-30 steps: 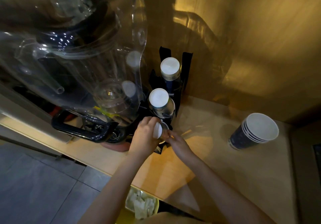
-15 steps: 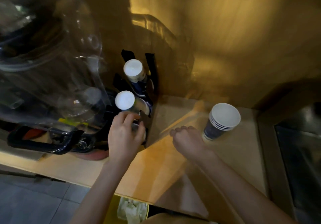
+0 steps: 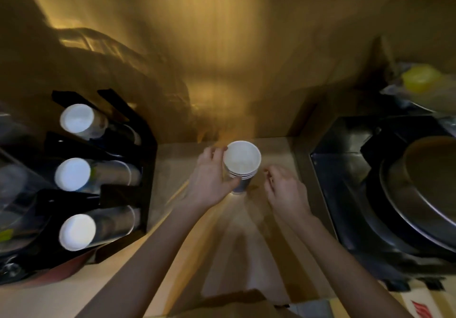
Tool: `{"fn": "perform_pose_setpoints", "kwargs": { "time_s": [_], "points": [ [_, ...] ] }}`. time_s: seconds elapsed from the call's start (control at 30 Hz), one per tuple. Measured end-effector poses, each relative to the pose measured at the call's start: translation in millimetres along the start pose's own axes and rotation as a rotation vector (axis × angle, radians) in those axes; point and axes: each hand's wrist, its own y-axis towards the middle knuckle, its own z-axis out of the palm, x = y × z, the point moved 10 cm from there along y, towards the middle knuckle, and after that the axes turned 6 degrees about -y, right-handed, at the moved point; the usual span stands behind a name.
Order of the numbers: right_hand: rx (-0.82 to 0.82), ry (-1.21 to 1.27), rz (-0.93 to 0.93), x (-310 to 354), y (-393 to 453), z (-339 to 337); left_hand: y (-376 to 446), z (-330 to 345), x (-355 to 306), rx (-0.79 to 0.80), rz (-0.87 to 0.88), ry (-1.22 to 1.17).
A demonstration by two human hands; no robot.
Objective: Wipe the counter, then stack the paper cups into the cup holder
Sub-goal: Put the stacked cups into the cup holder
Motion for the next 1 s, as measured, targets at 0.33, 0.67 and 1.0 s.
{"fn": "perform_pose_setpoints", "kwargs": {
  "time_s": [0.33,0.67,1.0],
  "points": [
    [0.594,0.696,0.449,-38.1,-10.3,131.8,39.5,56.1,8.6,0.135,-0.087,0.041],
    [0.802,1.757,0.799,32.6,-4.2,117.7,17.0,-10.9,-5.1,-0.223,0.060,-0.318],
    [0.996,1.896,0.392,122.3,8.7,83.9,-42.3,-68.9,22.1,-0.410,-0.031,-0.527]
  ]
}}
